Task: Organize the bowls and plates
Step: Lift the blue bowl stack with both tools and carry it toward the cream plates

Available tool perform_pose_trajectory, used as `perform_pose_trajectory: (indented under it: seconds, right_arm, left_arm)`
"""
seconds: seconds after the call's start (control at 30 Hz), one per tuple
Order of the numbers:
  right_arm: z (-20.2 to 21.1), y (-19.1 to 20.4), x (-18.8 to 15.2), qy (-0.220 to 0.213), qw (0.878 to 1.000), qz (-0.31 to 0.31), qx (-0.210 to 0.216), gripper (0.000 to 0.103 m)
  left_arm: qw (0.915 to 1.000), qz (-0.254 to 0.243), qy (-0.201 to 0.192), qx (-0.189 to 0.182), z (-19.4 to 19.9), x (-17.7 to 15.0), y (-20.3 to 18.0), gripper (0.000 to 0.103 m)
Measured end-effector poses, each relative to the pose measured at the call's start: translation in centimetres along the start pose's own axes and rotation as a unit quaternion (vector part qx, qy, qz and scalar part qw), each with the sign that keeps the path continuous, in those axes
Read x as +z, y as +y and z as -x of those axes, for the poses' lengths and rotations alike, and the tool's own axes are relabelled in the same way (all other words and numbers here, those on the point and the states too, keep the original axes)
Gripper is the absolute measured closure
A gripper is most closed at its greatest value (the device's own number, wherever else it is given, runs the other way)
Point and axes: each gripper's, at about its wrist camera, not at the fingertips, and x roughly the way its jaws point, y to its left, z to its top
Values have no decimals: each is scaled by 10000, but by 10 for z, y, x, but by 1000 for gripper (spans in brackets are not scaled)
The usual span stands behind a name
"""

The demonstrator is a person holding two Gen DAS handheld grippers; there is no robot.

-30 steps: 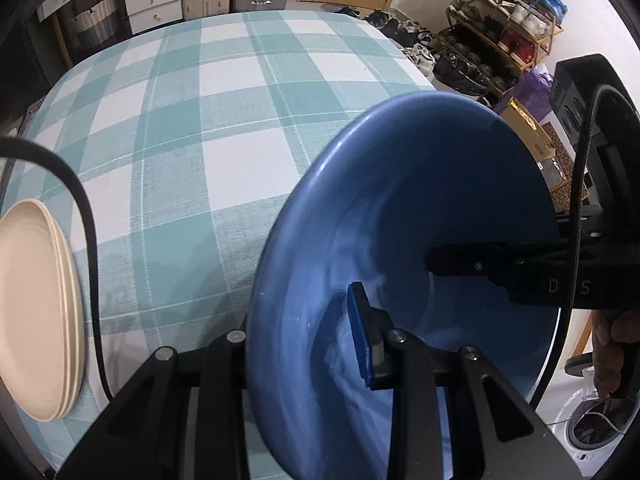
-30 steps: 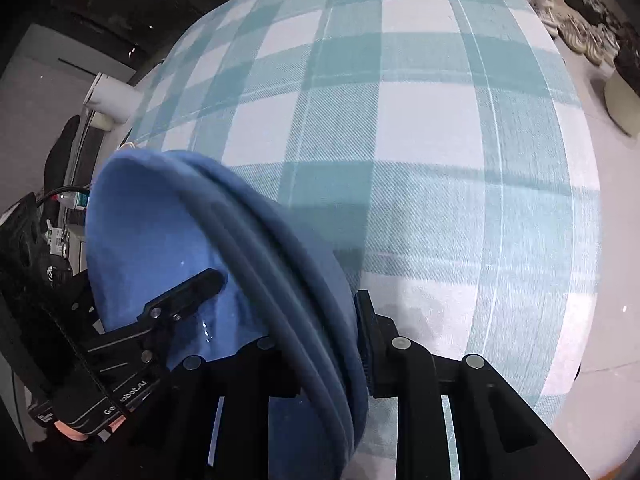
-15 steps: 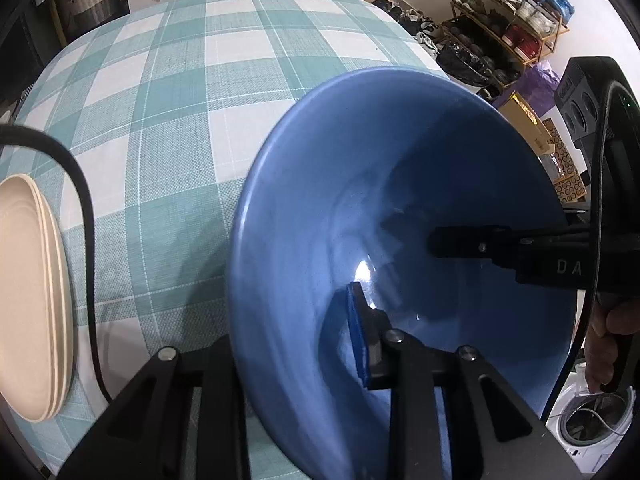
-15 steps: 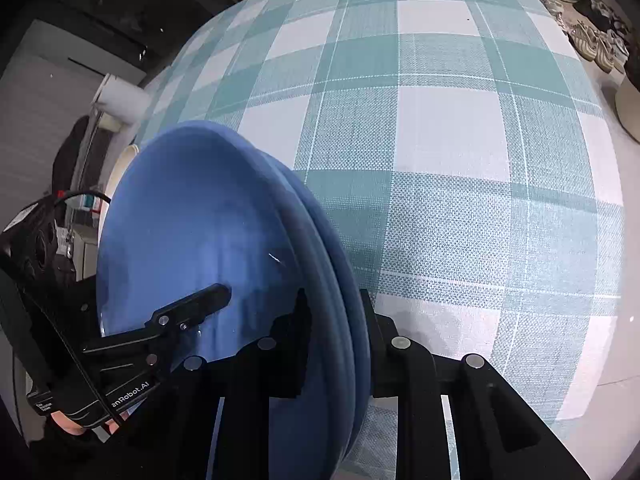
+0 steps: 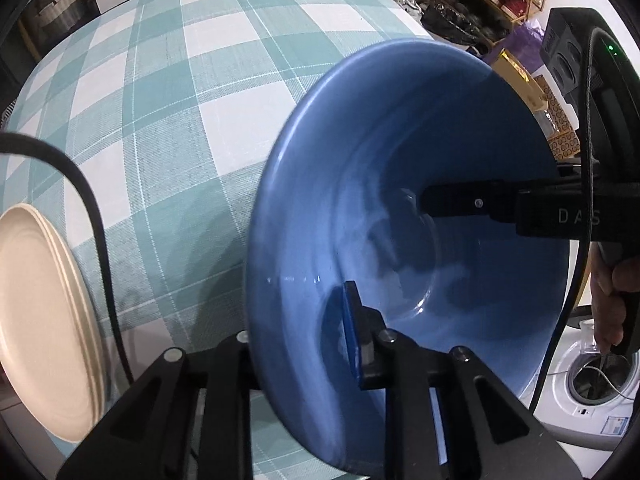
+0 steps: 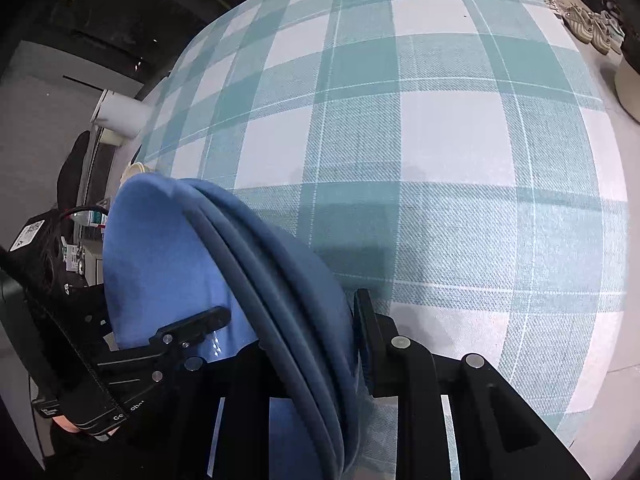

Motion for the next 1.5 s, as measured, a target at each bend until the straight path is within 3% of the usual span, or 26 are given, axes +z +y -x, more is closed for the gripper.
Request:
perform_pose_trajectory:
  seconds: [0.43, 0.67, 0.97, 1.03, 1.1, 1.2, 1.27, 1.37, 1.5]
  right_arm:
    - [-5, -3, 14, 126, 9980, -299, 535, 82]
    - [-17, 3, 15, 217, 9980, -263, 540, 83]
    - [-17, 18, -6, -318, 9985, 426, 105, 82]
    - [-18, 21, -13, -536, 9973, 496, 39, 78]
    - [-17, 22, -21, -814, 9957, 427, 91, 73]
    - [-16, 14, -31, -1188, 9921, 123, 384, 66]
    - [-14, 11, -35, -1388, 9892, -45, 479, 63]
    - [-14, 6, -36, -1331, 9894, -293, 500, 63]
    - [-15, 7, -34, -1117, 9922, -403, 386, 74]
  left_arm:
    - [9975, 422, 263, -494, 12, 4, 32, 87]
    - [9975, 524, 241, -404, 8, -1, 43, 87]
    - [9983, 518, -268, 0, 12, -11, 47, 84]
    - [9977, 565, -378, 63, 11, -13, 47, 84]
    - [9971, 616, -433, 71, 10, -12, 46, 83]
    - [9961, 734, -488, -3, 6, -13, 47, 70]
    - [9966, 710, -426, -38, 1, -11, 44, 69]
    - [9970, 696, -290, -157, -5, -9, 37, 73]
    - [9960, 832, -219, -245, -1, -8, 41, 79]
